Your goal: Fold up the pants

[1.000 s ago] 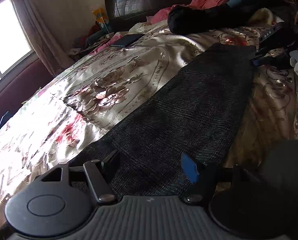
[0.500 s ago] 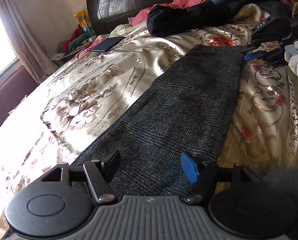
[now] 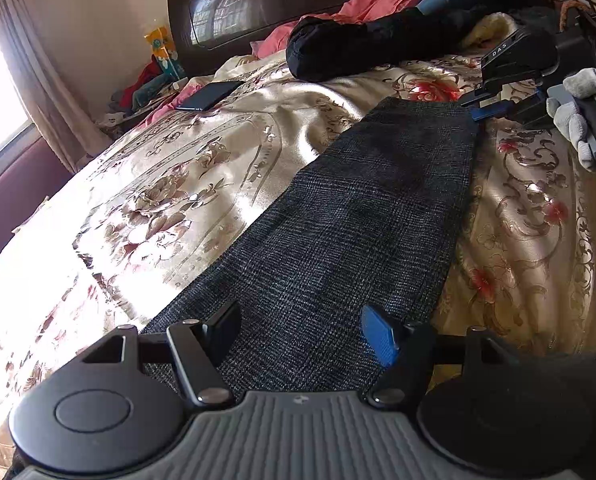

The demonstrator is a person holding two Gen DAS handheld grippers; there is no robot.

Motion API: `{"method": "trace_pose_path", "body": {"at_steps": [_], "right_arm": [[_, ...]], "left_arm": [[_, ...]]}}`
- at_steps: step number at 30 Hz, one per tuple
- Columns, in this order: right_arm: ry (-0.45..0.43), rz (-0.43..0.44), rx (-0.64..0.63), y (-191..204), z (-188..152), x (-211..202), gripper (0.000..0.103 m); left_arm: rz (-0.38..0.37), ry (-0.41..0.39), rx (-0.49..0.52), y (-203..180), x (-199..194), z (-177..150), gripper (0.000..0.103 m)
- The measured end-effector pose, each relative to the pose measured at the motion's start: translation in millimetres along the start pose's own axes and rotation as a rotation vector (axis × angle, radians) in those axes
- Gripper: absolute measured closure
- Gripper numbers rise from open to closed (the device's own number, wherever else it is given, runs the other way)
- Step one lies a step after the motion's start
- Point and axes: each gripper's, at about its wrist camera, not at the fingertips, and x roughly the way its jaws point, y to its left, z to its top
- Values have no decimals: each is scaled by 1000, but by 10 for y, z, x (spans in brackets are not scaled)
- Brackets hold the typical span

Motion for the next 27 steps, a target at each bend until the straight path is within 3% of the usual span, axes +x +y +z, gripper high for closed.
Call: {"method": "trace_pose_path", "body": {"at_steps": [11,16,18,22,25,27], "right_arm": [[-23,-113,-78,52,38,61,83],[-19,-93,-83,70,78,151,85],[-21,-70,-70,61,92,113,98],[-34,1,-19,-11,143,-83,100],[-43,-24,-18,-84,113,-121,100],[-2,-77,-20,-134,85,-5,100]], "left_arm": [[-17,-20,4,-49,20,56,23],[-18,-21,1,-51,33,56,23],[-19,-27,-5,-46,28,62,23],[-27,-31,-1,-59,39,60,23],[-31,-25,3,-72,78,42,23],[-32,-19,1,-70,102,33,23]]}}
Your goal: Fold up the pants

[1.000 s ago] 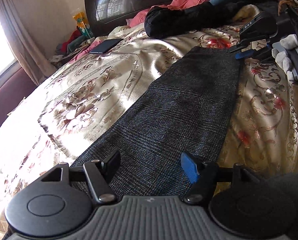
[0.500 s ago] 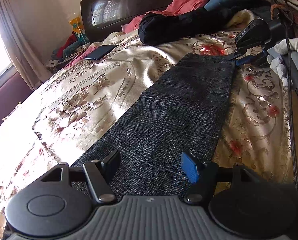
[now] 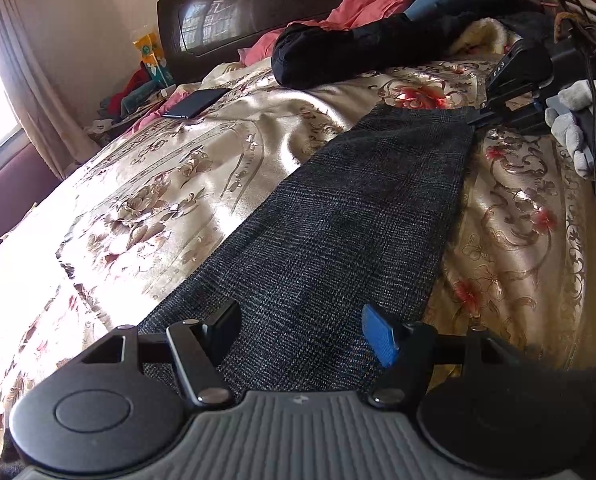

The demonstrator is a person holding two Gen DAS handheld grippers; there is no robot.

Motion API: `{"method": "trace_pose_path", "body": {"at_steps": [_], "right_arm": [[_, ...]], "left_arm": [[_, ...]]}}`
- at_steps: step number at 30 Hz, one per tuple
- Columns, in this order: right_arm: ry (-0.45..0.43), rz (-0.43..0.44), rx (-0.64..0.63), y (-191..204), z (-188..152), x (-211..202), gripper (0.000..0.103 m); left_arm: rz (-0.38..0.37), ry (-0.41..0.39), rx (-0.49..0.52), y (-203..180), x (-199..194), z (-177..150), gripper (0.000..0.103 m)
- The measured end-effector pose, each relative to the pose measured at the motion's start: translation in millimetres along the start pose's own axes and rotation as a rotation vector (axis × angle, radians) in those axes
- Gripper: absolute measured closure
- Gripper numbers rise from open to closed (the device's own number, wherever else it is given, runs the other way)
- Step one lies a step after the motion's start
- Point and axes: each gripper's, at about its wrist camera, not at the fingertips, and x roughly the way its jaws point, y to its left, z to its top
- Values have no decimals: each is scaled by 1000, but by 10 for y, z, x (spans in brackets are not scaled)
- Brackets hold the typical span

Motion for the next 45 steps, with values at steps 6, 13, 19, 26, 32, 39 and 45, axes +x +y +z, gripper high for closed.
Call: {"method": "trace_pose_path", "body": {"at_steps": [6,13,19,26,32,39,45], "right_arm": [[54,49,10,90,22,-162,72],[196,56,30,156,-235,-32,73],[222,77,18,235,-422,66,75],[46,224,182,10,-443,309,81],[23,269,50,301,-542,472,69],[28,271,-148,882,-565,260,93],[97,444,-364,1946,-1063,28,94]], "left_arm": [[5,1,-11,35,-10,-19,23],[8,-10,-6,32,-54,-51,23],[3,-13,-27,55,-66,-93,23],[-1,-16,-48,79,-66,-122,23],[29,-22,-64,103,-75,-162,23],[50,-18,-146,335,-329,-378,23],[163,-20,-205,765,-737,-742,23]]}}
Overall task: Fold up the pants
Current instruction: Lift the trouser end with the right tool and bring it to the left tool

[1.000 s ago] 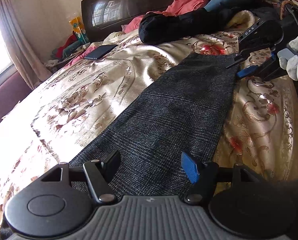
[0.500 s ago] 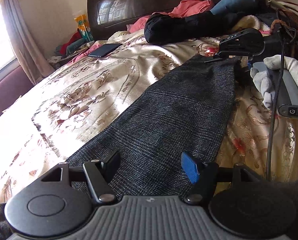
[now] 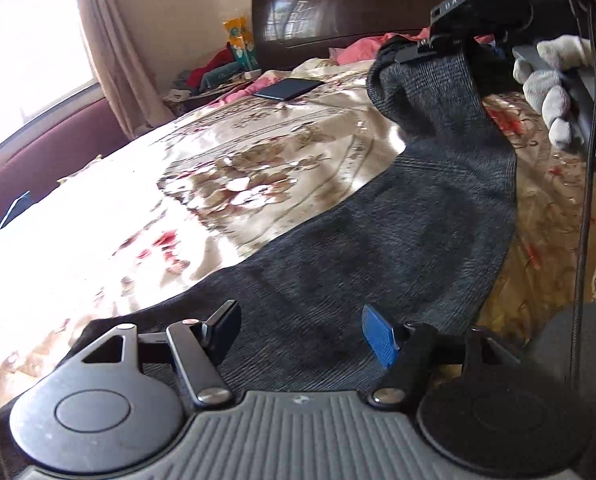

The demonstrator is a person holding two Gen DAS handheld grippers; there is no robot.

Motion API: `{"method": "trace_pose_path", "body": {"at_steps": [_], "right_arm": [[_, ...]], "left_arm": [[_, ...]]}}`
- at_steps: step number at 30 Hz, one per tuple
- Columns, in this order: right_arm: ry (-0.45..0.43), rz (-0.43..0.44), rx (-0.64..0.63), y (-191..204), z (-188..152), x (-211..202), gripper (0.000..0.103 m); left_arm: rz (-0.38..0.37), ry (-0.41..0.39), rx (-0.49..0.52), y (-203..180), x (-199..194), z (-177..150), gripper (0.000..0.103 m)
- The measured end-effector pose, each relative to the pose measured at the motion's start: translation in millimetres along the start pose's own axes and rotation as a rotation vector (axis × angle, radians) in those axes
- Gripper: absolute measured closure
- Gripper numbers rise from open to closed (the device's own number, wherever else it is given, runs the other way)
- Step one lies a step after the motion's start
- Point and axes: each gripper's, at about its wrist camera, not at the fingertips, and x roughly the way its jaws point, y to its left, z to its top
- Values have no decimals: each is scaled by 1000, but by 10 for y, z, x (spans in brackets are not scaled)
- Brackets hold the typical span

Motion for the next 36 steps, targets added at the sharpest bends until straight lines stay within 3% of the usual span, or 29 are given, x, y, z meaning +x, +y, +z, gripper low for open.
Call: {"method": "trace_pose_path", "body": {"at_steps": [4,7,12,16,19,24,31,36], "right_arm": [[97,110,-149,837,-299,274,94],[217,197,-249,1473,-727,560,94],[424,319,-443,2468,-1786,992,94],[532,387,-647,3029,-2662,1114,94],[533,385,-815,3276,-3195,1106,94],[506,389,-982,3511,-3610,985,94],[401,378,-1354,3627,-4032,882,91],[348,368,-1424,3689,-4089,852,90]], "left_arm": [[102,-3,-82,483,-340,-300,23],[192,4,-145,853,-656,-547,22],[311,27,-257,1341,-1065,-955,22],[364,32,-328,1578,-1302,-1279,22],[380,35,-358,1668,-1423,-1487,22],[379,20,-418,1729,-1548,-1697,22],[364,-7,-487,1808,-1617,-1844,22],[369,-9,-500,1788,-1654,-1891,22]]}}
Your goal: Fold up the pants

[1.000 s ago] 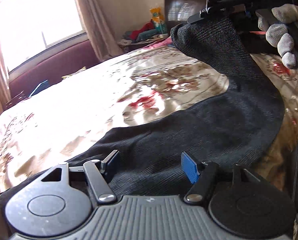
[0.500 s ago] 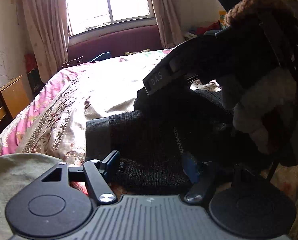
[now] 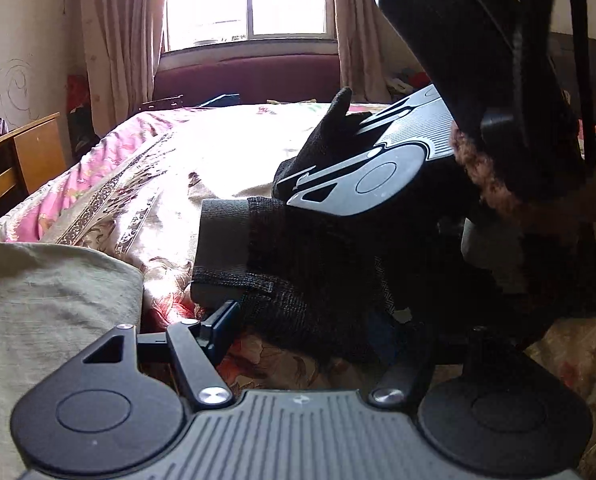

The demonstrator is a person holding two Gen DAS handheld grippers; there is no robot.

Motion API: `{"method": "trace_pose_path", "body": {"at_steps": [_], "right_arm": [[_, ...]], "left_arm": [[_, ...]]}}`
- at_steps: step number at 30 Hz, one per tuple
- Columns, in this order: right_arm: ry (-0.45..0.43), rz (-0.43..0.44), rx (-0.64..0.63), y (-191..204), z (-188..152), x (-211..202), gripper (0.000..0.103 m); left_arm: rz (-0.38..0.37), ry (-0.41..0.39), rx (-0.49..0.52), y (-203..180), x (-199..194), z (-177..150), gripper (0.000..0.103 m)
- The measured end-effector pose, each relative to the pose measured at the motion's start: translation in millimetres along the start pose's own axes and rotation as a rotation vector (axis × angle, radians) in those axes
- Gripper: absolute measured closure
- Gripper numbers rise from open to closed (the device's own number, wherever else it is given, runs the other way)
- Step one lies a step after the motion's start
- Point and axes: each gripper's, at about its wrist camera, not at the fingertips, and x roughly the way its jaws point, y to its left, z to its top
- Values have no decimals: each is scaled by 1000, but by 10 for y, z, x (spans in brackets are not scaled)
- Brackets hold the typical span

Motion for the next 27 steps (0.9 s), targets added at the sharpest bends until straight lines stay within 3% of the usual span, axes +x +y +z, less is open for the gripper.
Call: {"method": "trace_pose_path", "body": {"at_steps": [5,8,9,11,15,21,27], "right_arm": [[-31,-8,-141,187,-28,-27,90],[-68,-2,-234,327,-45,-68,80],[-79,6,-271,381,-52,-91,71],[-78,29,-286,405,-74,-113,70],[-68,90,-239,298,-135,-204,70],[-18,105,-76,-170,-338,-571,67],[123,21,181,-846,-835,-998,67]], "left_arm": [[13,4,-4,0,-74,-37,22],[25,7,-14,21,-93,-41,22],[25,5,-16,28,-103,-41,22],[26,3,-17,41,-112,-31,22],[55,-2,11,33,-130,12,22],[74,-40,55,12,-171,128,22],[32,-111,92,-158,-165,372,20]]}}
